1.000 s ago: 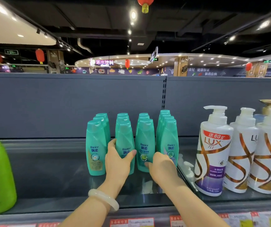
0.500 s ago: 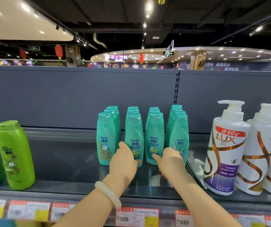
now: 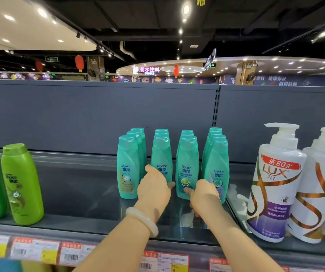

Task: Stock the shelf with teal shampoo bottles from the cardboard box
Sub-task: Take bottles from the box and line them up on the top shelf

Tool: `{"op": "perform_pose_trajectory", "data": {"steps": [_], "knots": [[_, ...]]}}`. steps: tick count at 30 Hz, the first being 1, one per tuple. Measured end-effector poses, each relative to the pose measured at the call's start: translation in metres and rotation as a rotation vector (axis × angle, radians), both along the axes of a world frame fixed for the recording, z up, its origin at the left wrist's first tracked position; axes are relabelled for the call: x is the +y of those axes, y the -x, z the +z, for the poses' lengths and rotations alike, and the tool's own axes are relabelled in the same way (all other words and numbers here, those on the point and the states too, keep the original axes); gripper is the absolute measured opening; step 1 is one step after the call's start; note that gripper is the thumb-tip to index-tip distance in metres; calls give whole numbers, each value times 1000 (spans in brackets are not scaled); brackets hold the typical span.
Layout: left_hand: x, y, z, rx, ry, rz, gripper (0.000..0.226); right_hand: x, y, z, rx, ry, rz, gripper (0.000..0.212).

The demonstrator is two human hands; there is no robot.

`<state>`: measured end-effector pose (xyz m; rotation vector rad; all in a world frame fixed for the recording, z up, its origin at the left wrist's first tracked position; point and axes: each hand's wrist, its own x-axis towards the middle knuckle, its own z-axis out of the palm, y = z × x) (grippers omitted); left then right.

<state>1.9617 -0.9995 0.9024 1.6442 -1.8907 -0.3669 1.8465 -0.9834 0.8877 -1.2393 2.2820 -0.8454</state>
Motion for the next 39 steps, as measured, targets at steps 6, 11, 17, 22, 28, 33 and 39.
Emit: {"op": "perform_pose_trajectory", "data": {"steps": [6,11,17,22,28,33,39], "knots": [[-5,6,1,-9,1,46,56,-4,4,-5,-26,11,-6,41],[-6,6,1,5,-26,48,57,-4,3,-5,8,5,4,42],[-1,0,-5,31,-70,31,69,-3,3,-3,44,-8,23,41],[12,-8,-7,32,-98,-17,55,11,0,5,186,-47,68,44],[24,-19,-9,-116,-83,-57,47,42,0,-4,448,200,138,43],[27,-24,-11,-224,-72,-96,49,44,1,-10,438,209,163,54],[33,-33,-9,-304,-76,-111,50,49,5,-9,411,184,213,55]]}}
